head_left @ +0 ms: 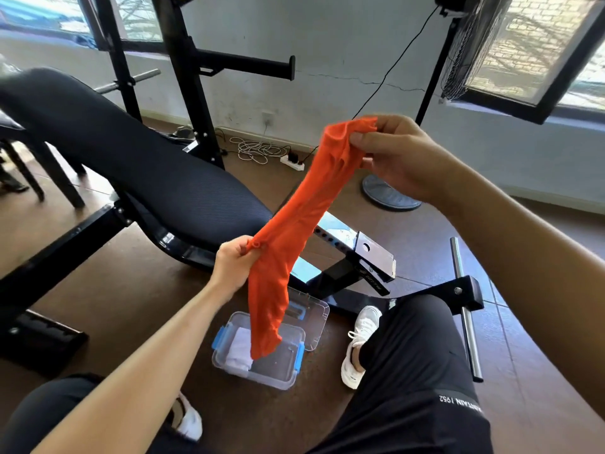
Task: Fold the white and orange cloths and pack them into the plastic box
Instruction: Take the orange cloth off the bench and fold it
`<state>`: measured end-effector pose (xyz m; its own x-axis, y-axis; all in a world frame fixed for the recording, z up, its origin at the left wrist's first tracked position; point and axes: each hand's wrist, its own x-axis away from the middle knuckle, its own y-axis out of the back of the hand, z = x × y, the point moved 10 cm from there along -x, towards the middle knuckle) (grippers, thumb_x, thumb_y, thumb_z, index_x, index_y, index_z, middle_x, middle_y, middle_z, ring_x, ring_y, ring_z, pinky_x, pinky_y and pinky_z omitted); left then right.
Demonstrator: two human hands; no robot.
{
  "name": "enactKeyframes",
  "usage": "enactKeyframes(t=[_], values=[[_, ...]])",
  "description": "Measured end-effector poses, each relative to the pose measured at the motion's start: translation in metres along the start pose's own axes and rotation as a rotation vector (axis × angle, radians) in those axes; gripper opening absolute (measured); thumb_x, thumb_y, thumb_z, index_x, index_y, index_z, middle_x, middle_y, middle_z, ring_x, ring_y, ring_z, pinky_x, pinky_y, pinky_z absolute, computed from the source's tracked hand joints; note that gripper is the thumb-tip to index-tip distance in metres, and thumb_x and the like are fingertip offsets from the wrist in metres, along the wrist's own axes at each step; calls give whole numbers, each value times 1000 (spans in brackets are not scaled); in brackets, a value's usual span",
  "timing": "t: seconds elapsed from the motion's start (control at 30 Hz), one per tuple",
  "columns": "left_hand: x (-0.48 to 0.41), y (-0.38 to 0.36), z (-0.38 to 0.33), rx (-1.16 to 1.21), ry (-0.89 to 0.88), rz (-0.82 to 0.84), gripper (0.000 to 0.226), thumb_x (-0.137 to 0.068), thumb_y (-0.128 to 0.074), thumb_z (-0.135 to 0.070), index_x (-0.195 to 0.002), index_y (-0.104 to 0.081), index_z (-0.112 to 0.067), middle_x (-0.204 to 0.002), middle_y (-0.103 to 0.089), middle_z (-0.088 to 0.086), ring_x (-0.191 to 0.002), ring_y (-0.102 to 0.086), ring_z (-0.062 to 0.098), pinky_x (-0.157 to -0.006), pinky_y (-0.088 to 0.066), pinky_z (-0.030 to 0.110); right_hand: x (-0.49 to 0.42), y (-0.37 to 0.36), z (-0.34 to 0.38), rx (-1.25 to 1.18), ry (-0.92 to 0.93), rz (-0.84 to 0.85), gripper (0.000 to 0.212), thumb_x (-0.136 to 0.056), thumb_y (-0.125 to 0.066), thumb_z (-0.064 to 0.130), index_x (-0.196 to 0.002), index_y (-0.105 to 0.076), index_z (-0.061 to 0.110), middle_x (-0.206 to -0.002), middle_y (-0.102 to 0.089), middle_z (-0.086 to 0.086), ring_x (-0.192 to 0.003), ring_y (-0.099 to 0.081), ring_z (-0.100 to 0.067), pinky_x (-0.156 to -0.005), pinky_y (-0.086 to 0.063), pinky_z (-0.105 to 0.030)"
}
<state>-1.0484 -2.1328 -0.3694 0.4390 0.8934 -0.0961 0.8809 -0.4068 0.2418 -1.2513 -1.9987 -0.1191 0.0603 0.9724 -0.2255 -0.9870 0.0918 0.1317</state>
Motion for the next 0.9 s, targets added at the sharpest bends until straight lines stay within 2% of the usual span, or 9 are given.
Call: enactKeyframes(t=[0.03,0.13,0.23,0.37,0.53,0.6,0.7,0.77,0.9], values=[[-3,4,-3,-20,-14,21,8,-86,-71,-19,-79,-73,-19,-65,-69,-11,-62,-57,2,-60,-48,23,9,2,-5,15,-7,16,12,-87,-62,11,-92,-73,13,-87,-72,-1,-85,-65,-18,-86,-52,-32],[-12,16,-10,-104,-32,79,33,-92,-62,8,-89,-73,-23,-71,-75,-18,-64,-65,-5,-61,-52,14,39,7,-29,131,-70,70,13,-88,-63,4,-87,-74,12,-83,-71,-1,-82,-65,-15,-84,-55,-26],[-19,27,-13,-130,-22,109,40,-91,-58,13,-93,-73,-23,-73,-77,-16,-66,-70,-2,-61,-58,20,67,0,-75,328,-189,174,6,-89,-68,-3,-91,-72,0,-82,-69,-7,-79,-63,-14,-79,-52,-24],[-23,38,-28,-208,-52,117,48,-90,-53,20,-92,-71,-25,-71,-76,-21,-63,-69,-5,-56,-55,15,97,-34,-149,503,-292,290,7,-84,-72,3,-86,-75,9,-70,-64,0,-65,-51,-4,-64,-45,-24],[-18,40,-58,-283,-119,145,48,-89,-55,19,-96,-73,-25,-79,-76,-23,-70,-70,-3,-55,-53,14,116,-90,-217,555,-340,428,32,-77,-67,7,-104,-78,19,-93,-76,6,-81,-67,-2,-79,-54,-21],[-12,38,-70,-308,-168,165,52,-85,-53,21,-97,-73,-25,-84,-76,-24,-77,-70,-4,-65,-54,14,111,-100,-226,390,-381,372,35,-79,-67,3,-110,-76,16,-105,-78,3,-97,-72,-7,-90,-56,-25],[-1,35,-77,-305,-217,202,55,-83,-56,23,-99,-74,-27,-92,-78,-18,-84,-73,1,-76,-59,22,82,-84,-227,122,-370,16,18,-88,-73,11,-104,-77,15,-100,-78,-8,-89,-70,-18,-84,-57,-32],[5,33,-80,-304,-243,199,54,-81,-60,20,-99,-75,-29,-93,-78,-19,-85,-73,3,-78,-60,26,65,-77,-228,60,-363,-161,16,-92,-72,20,-106,-76,13,-97,-77,-8,-85,-67,-12,-76,-52,-22],[17,29,-84,-377,-321,193,55,-76,-62,10,-100,-73,-38,-97,-75,-27,-95,-72,2,-86,-55,20,45,-106,-239,-59,-452,-147,33,-99,-60,34,-111,-73,6,-108,-75,-12,-95,-69,-11,-70,-50,-13]])
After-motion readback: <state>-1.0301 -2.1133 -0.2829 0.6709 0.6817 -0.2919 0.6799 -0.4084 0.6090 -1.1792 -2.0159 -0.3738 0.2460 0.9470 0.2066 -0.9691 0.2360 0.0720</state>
